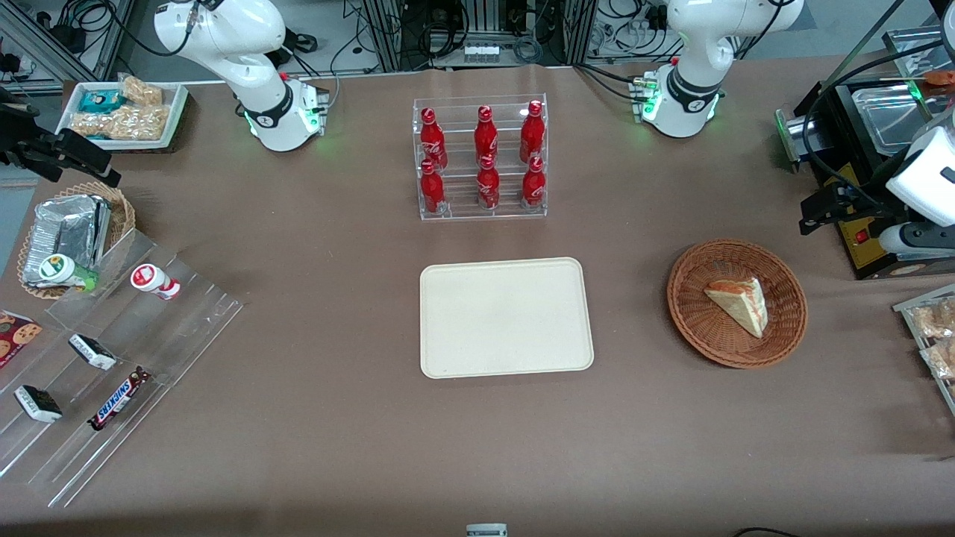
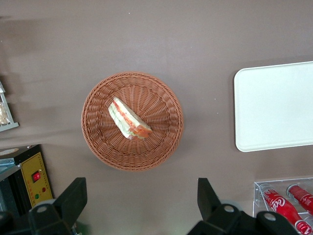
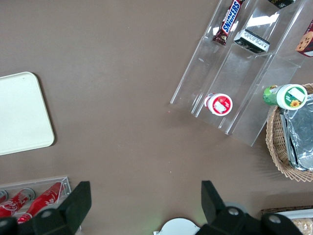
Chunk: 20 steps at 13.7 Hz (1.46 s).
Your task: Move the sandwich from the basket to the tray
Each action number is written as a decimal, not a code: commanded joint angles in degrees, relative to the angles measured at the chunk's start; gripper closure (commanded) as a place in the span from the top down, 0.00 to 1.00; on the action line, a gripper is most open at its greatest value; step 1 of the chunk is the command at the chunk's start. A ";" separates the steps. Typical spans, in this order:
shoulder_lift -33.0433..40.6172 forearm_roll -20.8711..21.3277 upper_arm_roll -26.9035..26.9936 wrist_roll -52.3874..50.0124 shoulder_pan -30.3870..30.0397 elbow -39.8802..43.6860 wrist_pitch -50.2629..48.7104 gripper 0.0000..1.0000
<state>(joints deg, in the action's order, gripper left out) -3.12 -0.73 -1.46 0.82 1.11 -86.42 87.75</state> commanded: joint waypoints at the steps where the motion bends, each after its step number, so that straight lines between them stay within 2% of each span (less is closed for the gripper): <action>1: 0.31 -0.58 0.14 -0.90 0.29 0.29 -1.27 1.00; 11: 0.14 -0.50 0.14 -0.55 0.29 0.38 -1.53 1.00; 16: -2.40 0.47 0.49 -0.46 -0.32 -2.08 -0.48 1.00; 20: -2.33 0.56 0.76 -1.95 -0.50 -15.06 9.07 1.00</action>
<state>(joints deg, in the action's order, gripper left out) -6.73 -0.58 -0.75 0.58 0.63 -94.63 91.72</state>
